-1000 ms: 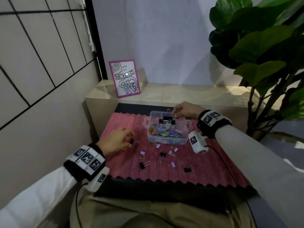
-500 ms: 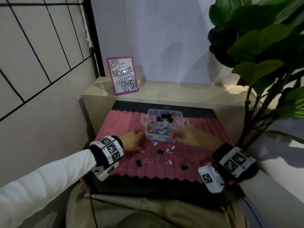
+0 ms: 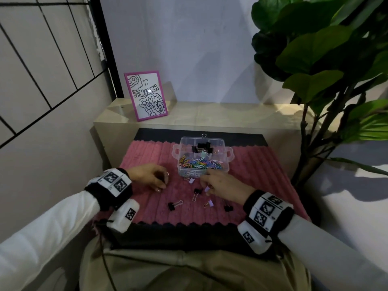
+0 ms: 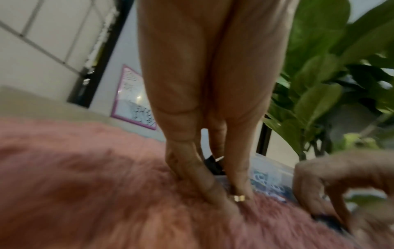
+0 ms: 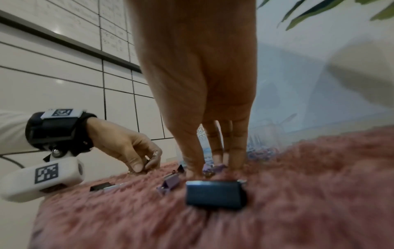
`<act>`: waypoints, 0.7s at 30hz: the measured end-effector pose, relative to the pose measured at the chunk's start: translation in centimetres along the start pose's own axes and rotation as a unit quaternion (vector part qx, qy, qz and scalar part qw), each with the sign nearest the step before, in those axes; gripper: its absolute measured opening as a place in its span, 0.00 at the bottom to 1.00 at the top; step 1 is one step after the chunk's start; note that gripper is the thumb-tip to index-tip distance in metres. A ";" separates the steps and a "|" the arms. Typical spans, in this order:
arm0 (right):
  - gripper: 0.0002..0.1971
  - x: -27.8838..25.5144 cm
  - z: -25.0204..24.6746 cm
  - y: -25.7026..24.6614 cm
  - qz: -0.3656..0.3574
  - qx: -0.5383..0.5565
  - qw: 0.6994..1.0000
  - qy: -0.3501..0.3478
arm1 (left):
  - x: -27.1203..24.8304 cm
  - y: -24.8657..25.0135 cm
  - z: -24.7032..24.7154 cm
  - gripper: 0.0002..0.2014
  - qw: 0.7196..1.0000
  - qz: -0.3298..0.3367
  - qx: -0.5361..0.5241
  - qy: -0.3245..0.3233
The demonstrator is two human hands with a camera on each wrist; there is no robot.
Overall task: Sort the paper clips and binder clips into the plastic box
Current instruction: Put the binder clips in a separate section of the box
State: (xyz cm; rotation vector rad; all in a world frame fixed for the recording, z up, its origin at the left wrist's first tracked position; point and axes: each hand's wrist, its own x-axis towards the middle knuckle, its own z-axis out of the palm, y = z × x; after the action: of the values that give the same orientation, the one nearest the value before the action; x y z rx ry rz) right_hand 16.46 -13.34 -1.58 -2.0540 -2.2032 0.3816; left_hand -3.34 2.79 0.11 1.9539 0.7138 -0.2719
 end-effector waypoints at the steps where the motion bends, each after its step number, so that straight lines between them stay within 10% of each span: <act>1: 0.04 0.0 0.2 0.2 -0.008 0.028 1.000 0.003 | -0.4 -0.2 -0.1 0.10 1.000 0.003 -0.028 -0.005; 7: 0.08 -0.4 -0.5 1.6 0.054 0.246 0.968 -0.017 | -1.9 -1.5 -0.5 0.10 0.970 0.013 -0.240 -0.028; 10: 0.07 -1.6 -0.8 2.6 0.103 0.476 0.873 0.009 | -2.4 -1.8 -0.6 0.12 0.941 0.004 -0.338 0.009; 17: 0.06 -3.3 -1.0 2.7 0.190 0.816 0.545 0.022 | -3.8 -1.9 -1.0 0.15 0.861 -0.032 -0.507 0.025; 21: 0.08 -0.8 -2.4 3.1 0.183 0.837 0.515 0.023 | -3.6 -1.3 -1.1 0.13 0.860 -0.045 -0.505 0.059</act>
State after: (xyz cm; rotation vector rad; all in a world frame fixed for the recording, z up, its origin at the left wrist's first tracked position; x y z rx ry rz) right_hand 20.13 -13.74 0.04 -1.0246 -0.3348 1.5503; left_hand -7.12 2.85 1.43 0.9304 0.8028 0.1661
